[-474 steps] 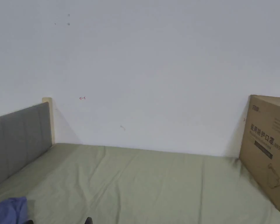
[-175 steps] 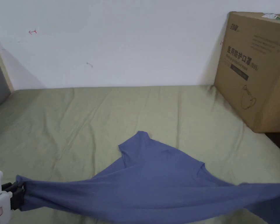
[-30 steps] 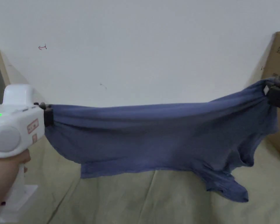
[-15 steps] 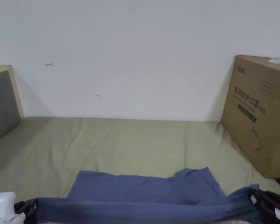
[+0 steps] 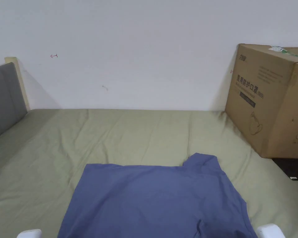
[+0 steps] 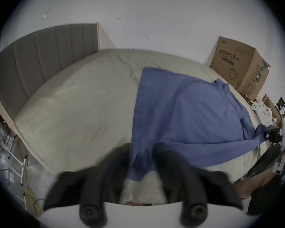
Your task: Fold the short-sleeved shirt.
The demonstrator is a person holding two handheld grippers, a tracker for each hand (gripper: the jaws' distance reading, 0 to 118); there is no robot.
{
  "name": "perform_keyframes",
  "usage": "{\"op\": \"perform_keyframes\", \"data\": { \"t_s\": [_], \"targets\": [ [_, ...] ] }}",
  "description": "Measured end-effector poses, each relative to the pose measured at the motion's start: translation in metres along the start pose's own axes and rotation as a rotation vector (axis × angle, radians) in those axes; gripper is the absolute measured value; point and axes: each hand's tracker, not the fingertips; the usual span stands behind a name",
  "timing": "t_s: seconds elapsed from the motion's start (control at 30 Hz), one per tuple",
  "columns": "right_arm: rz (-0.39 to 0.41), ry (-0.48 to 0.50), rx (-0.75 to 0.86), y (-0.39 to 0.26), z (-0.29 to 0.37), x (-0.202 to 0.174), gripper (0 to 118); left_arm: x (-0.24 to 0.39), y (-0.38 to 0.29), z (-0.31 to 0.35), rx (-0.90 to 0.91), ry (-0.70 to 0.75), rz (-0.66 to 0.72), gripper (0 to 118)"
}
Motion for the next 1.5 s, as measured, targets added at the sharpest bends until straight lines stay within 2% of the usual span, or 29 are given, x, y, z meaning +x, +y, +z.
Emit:
{"op": "perform_keyframes", "data": {
  "t_s": [0.03, 0.07, 0.1, 0.17, 0.23, 0.3, 0.37, 0.43, 0.47, 0.5, 0.53, 0.57, 0.6, 0.63, 0.7, 0.73, 0.77, 0.8, 0.83, 0.9, 0.97, 1.0, 1.07, 1.1, 1.13, 1.2, 1.4, 1.47, 1.5],
  "targets": [
    [-0.043, 0.008, -0.046, -0.002, 0.001, -0.002, 57, -0.001, -0.002, -0.002, -0.035, -0.011, 0.013, 89],
    [-0.073, -0.010, -0.066, -0.004, 0.003, -0.003, 93, -0.002, -0.002, -0.001, -0.077, -0.024, 0.020, 114],
    [-0.100, -0.014, -0.036, -0.008, 0.011, -0.004, 117, 0.001, -0.004, 0.007, -0.076, -0.055, 0.037, 118],
    [-0.127, 0.042, 0.110, -0.014, 0.020, 0.008, 118, -0.001, 0.000, 0.035, 0.067, -0.113, 0.055, 115],
    [-0.141, 0.013, 0.207, -0.017, 0.056, 0.002, 118, 0.002, 0.004, 0.070, 0.147, -0.098, 0.069, 115],
    [-0.139, 0.021, 0.287, -0.032, 0.082, 0.002, 115, 0.002, -0.001, 0.111, 0.279, -0.092, 0.100, 111],
    [-0.161, 0.058, 0.380, -0.045, 0.113, -0.008, 105, 0.001, -0.012, 0.145, 0.339, -0.072, 0.130, 78],
    [-0.142, 0.073, 0.420, -0.056, 0.139, -0.028, 94, 0.003, -0.024, 0.166, 0.376, -0.031, 0.141, 51],
    [-0.131, 0.044, 0.419, -0.061, 0.143, -0.035, 60, 0.005, -0.029, 0.171, 0.358, 0.026, 0.128, 6],
    [-0.134, -0.009, 0.422, -0.063, 0.144, -0.041, 2, 0.002, -0.033, 0.167, 0.338, 0.018, 0.141, 0],
    [-0.170, -0.032, 0.429, -0.068, 0.144, -0.046, 0, -0.004, -0.032, 0.164, 0.289, -0.032, 0.124, 0],
    [-0.173, 0.078, 0.413, -0.066, 0.143, -0.045, 0, -0.006, -0.030, 0.156, 0.230, -0.107, 0.104, 0],
    [-0.164, 0.109, 0.394, -0.063, 0.141, -0.046, 0, -0.005, -0.030, 0.146, 0.216, -0.088, 0.071, 0],
    [-0.147, 0.082, 0.393, -0.060, 0.138, -0.049, 0, -0.005, -0.032, 0.132, 0.208, -0.049, 0.031, 0],
    [-0.085, 0.076, 0.384, -0.055, 0.130, -0.053, 0, -0.010, -0.024, 0.098, 0.126, -0.070, -0.035, 0],
    [-0.085, 0.086, 0.377, -0.051, 0.127, -0.053, 0, -0.012, -0.020, 0.080, 0.092, -0.060, -0.032, 11],
    [-0.093, 0.087, 0.373, -0.049, 0.126, -0.053, 0, -0.010, -0.018, 0.061, 0.056, -0.056, -0.041, 42],
    [-0.105, 0.099, 0.362, -0.048, 0.120, -0.052, 0, -0.010, -0.012, 0.044, 0.020, -0.037, -0.055, 97],
    [-0.119, 0.115, 0.350, -0.047, 0.118, -0.051, 0, -0.011, -0.009, 0.029, -0.003, -0.059, -0.055, 118],
    [-0.131, 0.119, 0.338, -0.046, 0.115, -0.051, 0, -0.007, -0.009, 0.011, 0.017, -0.074, -0.058, 108],
    [-0.126, 0.118, 0.329, -0.044, 0.112, -0.053, 0, 0.001, -0.005, -0.006, -0.044, -0.041, -0.112, 104],
    [-0.121, 0.108, 0.324, -0.044, 0.110, -0.053, 0, 0.003, -0.005, -0.012, -0.060, -0.057, -0.133, 87],
    [-0.115, 0.098, 0.317, -0.042, 0.107, -0.054, 0, 0.002, -0.007, -0.015, -0.039, -0.064, -0.123, 33],
    [-0.117, 0.095, 0.311, -0.042, 0.105, -0.054, 0, 0.004, -0.007, -0.016, -0.038, -0.061, -0.127, 25],
    [-0.123, 0.093, 0.302, -0.041, 0.102, -0.052, 0, 0.009, -0.006, -0.015, -0.036, -0.057, -0.130, 25],
    [-0.134, 0.096, 0.278, -0.040, 0.096, -0.051, 0, 0.008, -0.007, -0.012, -0.031, -0.066, -0.129, 11],
    [-0.127, 0.060, 0.240, -0.033, 0.069, -0.039, 0, 0.009, -0.006, -0.001, 0.005, -0.087, -0.090, 8],
    [-0.115, -0.016, 0.196, -0.030, 0.049, -0.028, 0, 0.005, -0.001, 0.005, 0.026, -0.092, -0.068, 8],
    [-0.120, -0.037, 0.158, -0.028, 0.037, -0.021, 8, 0.007, 0.001, 0.007, 0.037, -0.095, -0.064, 8]
  ]
}}
